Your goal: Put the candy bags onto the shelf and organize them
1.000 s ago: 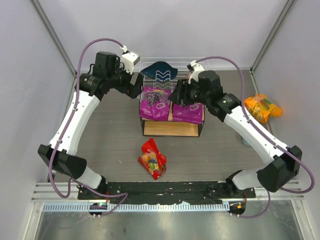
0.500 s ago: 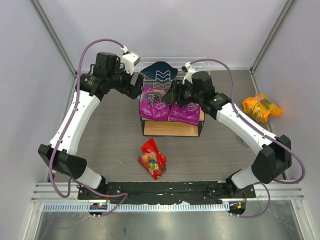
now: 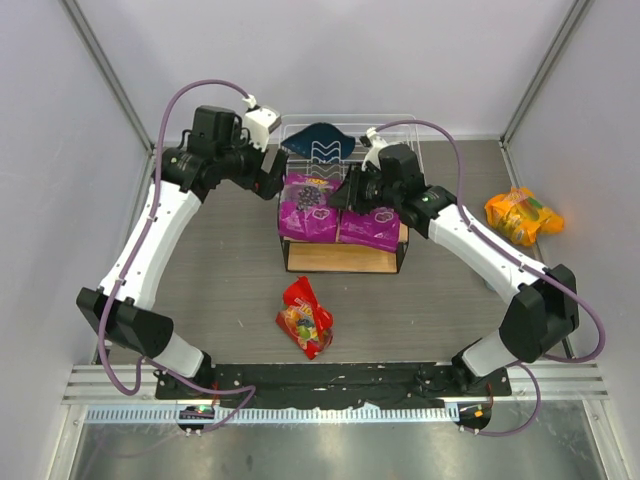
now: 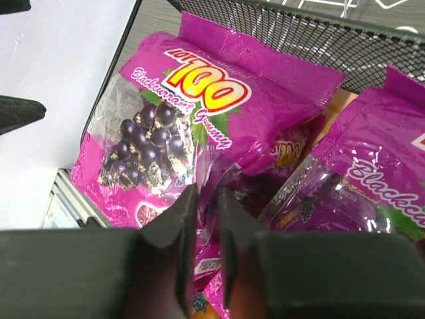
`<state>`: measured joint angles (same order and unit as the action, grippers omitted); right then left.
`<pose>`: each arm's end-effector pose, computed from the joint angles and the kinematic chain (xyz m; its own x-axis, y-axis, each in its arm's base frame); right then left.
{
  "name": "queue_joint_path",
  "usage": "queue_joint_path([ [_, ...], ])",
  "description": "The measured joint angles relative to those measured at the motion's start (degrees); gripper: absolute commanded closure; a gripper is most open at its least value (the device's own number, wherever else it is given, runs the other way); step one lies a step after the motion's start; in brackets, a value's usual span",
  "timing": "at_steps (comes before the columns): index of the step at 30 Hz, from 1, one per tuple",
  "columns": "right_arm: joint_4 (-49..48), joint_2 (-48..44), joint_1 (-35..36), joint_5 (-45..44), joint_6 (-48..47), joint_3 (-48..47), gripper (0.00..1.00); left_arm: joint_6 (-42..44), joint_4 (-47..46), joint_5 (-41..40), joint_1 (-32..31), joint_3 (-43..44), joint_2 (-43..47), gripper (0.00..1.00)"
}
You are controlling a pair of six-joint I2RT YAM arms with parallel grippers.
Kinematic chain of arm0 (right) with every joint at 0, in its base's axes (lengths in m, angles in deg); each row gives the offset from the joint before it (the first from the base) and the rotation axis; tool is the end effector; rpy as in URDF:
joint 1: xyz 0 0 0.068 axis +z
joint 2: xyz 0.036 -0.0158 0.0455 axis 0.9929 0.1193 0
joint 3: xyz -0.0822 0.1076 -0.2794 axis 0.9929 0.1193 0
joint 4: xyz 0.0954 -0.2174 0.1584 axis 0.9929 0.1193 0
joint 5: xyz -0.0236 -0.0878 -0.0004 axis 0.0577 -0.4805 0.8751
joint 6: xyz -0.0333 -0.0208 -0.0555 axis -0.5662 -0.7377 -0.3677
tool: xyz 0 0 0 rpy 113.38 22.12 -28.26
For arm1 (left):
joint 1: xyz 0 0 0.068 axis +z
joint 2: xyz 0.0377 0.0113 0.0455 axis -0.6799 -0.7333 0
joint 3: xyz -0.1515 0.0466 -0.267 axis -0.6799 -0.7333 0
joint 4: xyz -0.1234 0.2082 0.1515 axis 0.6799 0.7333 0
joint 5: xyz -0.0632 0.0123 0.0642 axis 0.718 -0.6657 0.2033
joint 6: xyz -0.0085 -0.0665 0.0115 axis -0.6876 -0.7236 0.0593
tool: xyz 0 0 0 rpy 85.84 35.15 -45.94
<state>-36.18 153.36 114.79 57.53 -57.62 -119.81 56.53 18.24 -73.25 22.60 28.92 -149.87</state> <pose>0.3229 0.2176 0.3660 -0.6755 0.1159 -0.7282 -0.4594 0.7063 0.5386 0.3331 -0.1362 0.4598 -0.4784 0.3486 -0.8060 0.5954 0.8034 -0.0060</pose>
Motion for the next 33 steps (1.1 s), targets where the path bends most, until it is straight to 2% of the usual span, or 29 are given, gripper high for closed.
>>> queue_joint_path([
  [1,0.1,0.1,0.0,-0.2,0.0,0.0,0.96,0.0,0.0,0.0,0.0,-0.1,0.0,0.0],
  [2,0.1,0.1,0.1,-0.4,0.2,0.0,0.99,0.1,0.0,0.0,0.0,-0.2,0.0,0.0],
  [27,3.1,0.5,0.0,-4.9,-3.3,-2.3,0.99,1.4,0.0,0.0,0.3,-1.5,0.0,0.0],
  [30,3.4,0.6,-0.2,-4.9,-3.8,-2.5,0.66,1.4,0.0,0.0,0.4,-1.6,0.0,0.0],
  [33,3.3,0.6,-0.5,-5.2,-4.0,-2.7,0.53,1.4,0.0,0.0,0.5,-1.6,0.0,0.0],
])
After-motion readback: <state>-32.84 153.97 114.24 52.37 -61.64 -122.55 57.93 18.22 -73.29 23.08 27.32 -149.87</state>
